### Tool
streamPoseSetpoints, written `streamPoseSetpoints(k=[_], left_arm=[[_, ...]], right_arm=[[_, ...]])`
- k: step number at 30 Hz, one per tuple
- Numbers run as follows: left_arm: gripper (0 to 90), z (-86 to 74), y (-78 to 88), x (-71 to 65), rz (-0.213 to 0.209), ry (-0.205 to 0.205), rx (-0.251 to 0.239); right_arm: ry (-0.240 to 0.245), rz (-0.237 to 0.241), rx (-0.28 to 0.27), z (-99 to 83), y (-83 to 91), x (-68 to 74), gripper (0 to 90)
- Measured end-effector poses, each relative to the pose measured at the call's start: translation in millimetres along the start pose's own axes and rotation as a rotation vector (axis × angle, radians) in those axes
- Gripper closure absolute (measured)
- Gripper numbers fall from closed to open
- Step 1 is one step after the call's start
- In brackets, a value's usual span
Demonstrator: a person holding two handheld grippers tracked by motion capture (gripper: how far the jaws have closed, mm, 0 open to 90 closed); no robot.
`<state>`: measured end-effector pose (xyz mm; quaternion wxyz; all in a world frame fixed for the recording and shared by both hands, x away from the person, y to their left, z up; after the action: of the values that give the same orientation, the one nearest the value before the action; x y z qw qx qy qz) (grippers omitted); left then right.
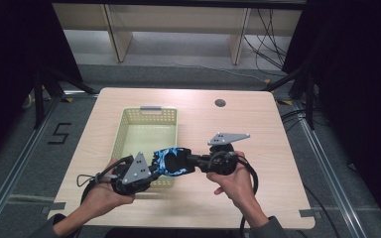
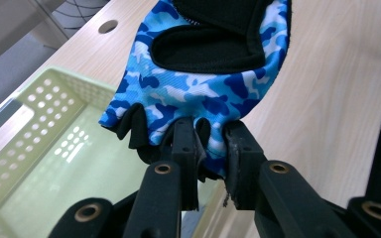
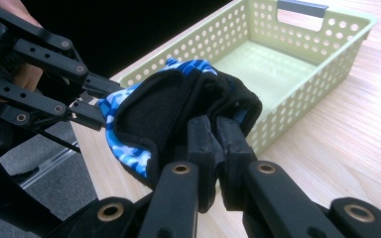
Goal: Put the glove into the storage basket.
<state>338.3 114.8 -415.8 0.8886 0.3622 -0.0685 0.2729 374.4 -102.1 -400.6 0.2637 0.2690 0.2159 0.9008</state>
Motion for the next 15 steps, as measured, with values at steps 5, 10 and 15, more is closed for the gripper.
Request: streamPoseSetpoints(k=[5,10,15], left_arm=[[77.1,-9.0,3.4,14.0,0.018,0.021,0.020],[77.1,-18.6,6.1,27.4,0.029,0.015,0.046],[77.0,-33.7,5.0,38.0,0.022,0.028,0.077]], right_arm=[[-0.002,-0.007,0.021,11.3,-15.2,2.7,86.7],[0.002,-0.001,0.043,21.5,-35.8,2.9,86.7],[-0.006,0.001,0.069,28.1,-57.9,0.2,86.7]])
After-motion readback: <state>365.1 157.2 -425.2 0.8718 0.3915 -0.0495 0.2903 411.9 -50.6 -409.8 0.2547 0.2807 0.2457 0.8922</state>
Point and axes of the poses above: each handheld gripper's, and its own axes: y roughly backward along the jaws, z roughly out of its top, x roughly to its left, the point moved 4 cm from there along -y, roughly forward along the jaws, and after that the axes turned 6 degrees about -y, right-handed, at the moved point
